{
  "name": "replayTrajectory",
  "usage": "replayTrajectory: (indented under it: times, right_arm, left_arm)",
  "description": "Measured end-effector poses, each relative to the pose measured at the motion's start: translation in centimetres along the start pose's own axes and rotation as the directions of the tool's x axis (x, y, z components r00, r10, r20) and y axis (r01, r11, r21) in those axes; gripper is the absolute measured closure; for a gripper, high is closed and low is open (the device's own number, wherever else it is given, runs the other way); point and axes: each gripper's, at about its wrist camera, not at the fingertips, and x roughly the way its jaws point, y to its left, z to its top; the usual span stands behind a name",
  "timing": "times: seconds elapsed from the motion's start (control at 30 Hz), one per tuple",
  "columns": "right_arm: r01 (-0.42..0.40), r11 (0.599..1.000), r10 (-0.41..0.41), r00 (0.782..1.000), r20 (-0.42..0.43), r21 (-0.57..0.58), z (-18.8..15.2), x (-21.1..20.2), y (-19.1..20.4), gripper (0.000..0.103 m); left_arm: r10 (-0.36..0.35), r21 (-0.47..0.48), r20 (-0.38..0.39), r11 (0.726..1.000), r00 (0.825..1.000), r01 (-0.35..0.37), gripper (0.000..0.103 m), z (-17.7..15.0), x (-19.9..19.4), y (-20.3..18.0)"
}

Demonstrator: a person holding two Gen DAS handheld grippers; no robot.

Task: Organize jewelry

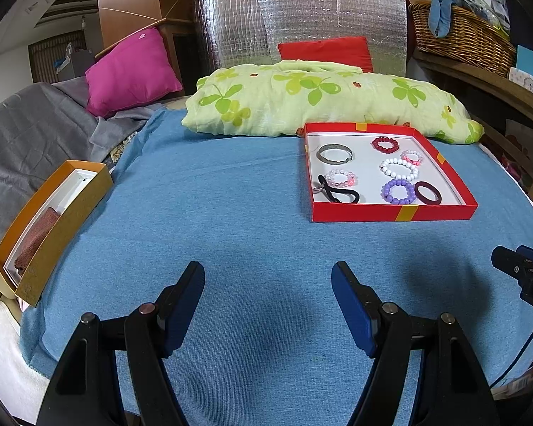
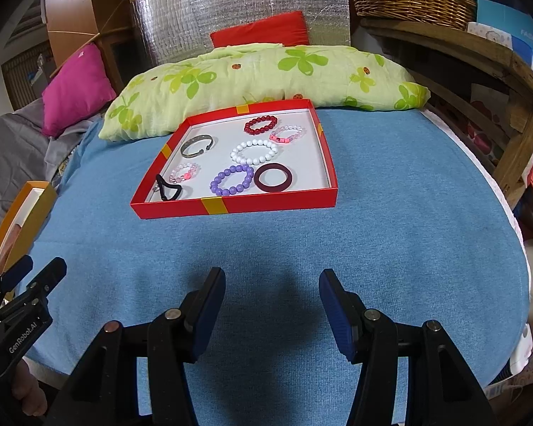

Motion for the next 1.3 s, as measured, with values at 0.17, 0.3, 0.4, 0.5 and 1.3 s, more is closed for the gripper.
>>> replayTrajectory:
  times: [0.17, 0.3, 0.4, 0.5, 1.3]
  right_arm:
    - [0.001, 1.0, -0.001, 1.0, 0.002, -0.001, -0.01, 0.04, -0.02, 0.044]
    - [0.003, 1.0, -0.003, 1.0, 0.002, -0.003, -0.05, 0.09, -0.02, 0.044]
    - [0.003, 1.0, -0.003, 1.0, 0.002, -0.004, -0.05, 0.17, -0.03, 0.044]
    - [0.002, 1.0, -0.002, 1.0, 0.002, -0.006, -0.02, 0.22, -0.02, 0.044]
    - [0.011, 0.998, -0.008, 0.999, 0.05, -0.056, -0.08, 0.61, 0.73, 0.044]
  left_arm:
    - [-0.002, 0.001, -0.001, 1.0, 1.0, 0.002, 0.028, 0.02, 0.04, 0.0]
    - [-0.004, 0.0, -0.001, 1.0, 1.0, 0.004, 0.028, 0.0, 0.05, -0.03]
    - [-0.003, 0.0, -0.001, 1.0, 1.0, 0.003, 0.028, -0.01, 0.07, -0.04]
    - [-0.006, 0.0, -0.002, 1.0, 1.0, 0.006, 0.028, 0.02, 0.05, 0.01]
    - [0.002, -0.007, 0.011, 1.0, 1.0, -0.002, 0.028, 0.35, -0.05, 0.14]
